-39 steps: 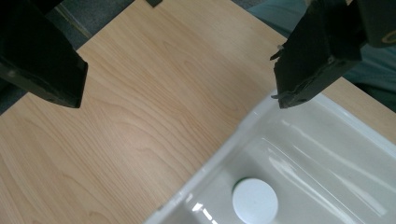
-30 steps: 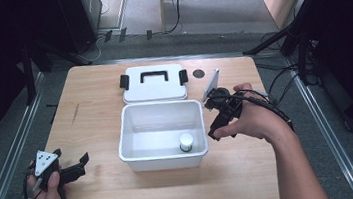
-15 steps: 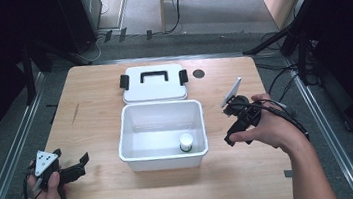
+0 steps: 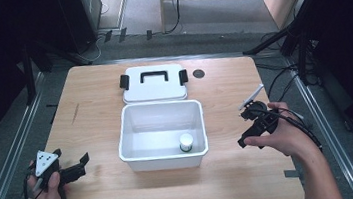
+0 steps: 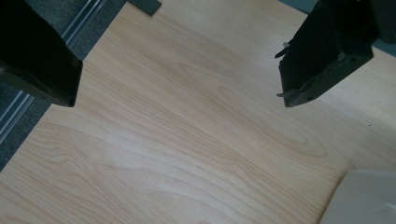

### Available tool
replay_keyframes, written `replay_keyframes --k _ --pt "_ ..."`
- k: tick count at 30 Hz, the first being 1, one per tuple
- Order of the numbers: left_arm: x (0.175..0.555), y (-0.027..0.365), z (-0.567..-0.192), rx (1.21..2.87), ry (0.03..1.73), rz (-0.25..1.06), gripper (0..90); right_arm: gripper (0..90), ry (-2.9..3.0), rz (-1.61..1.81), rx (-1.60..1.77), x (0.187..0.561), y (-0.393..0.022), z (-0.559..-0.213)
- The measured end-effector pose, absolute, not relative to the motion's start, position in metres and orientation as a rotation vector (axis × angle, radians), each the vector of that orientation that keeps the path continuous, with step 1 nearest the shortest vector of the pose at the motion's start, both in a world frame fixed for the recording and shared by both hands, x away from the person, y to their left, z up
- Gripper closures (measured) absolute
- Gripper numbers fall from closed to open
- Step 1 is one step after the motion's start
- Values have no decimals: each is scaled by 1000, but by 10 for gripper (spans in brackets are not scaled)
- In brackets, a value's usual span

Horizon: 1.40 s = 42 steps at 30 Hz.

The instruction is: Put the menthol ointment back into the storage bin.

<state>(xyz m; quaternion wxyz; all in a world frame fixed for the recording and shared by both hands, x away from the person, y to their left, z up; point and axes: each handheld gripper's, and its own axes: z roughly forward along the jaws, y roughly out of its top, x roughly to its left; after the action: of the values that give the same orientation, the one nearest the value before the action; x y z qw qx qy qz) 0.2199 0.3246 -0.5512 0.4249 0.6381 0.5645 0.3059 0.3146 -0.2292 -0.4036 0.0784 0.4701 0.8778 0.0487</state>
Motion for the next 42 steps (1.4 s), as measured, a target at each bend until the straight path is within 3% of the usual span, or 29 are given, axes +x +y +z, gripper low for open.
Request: replay_keyframes --k 22,42 --pt "219 324 -551 1607 1411 775 11 0 2381 550 1548 298 -293 -452" --pt "218 323 -551 1600 1412 779 11 0 2160 852 1551 277 -318 -510"
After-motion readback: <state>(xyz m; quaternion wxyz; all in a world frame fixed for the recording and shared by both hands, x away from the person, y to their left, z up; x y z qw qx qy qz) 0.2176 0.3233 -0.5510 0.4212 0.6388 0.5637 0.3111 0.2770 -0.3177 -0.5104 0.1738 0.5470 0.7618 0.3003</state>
